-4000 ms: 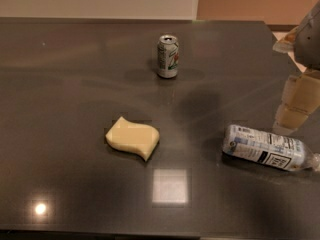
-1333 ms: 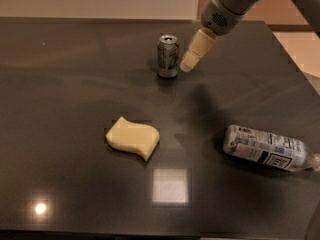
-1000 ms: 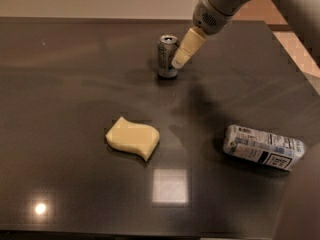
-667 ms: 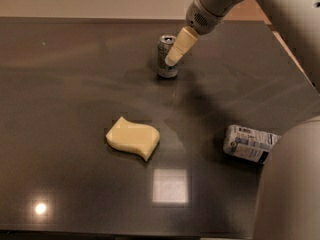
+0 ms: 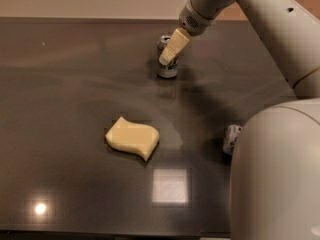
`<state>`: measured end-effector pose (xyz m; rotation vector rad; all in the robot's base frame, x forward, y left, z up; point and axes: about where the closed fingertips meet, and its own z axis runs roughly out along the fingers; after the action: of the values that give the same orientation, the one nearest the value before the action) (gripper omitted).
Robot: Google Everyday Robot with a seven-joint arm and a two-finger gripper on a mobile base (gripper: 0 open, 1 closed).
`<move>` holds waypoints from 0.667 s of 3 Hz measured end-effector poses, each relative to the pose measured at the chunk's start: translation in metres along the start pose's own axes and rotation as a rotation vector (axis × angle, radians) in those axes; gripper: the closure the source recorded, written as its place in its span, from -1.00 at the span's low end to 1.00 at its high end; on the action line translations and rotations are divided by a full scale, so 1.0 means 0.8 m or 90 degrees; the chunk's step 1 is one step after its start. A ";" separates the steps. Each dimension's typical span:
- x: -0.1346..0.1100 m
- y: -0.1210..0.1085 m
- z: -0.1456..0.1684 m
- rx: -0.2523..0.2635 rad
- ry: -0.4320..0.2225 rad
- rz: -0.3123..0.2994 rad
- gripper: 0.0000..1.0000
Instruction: Pick 7up can
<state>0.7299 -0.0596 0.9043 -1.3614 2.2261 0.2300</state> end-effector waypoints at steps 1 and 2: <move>0.000 -0.002 0.014 -0.013 0.009 0.007 -0.65; 0.038 -0.028 0.011 -0.020 0.008 0.018 -0.19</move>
Offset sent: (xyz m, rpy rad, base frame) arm 0.0286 -0.1013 -0.0200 0.0315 0.0366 -0.0267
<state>0.7414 -0.0906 0.8843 -1.3513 2.2616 0.2681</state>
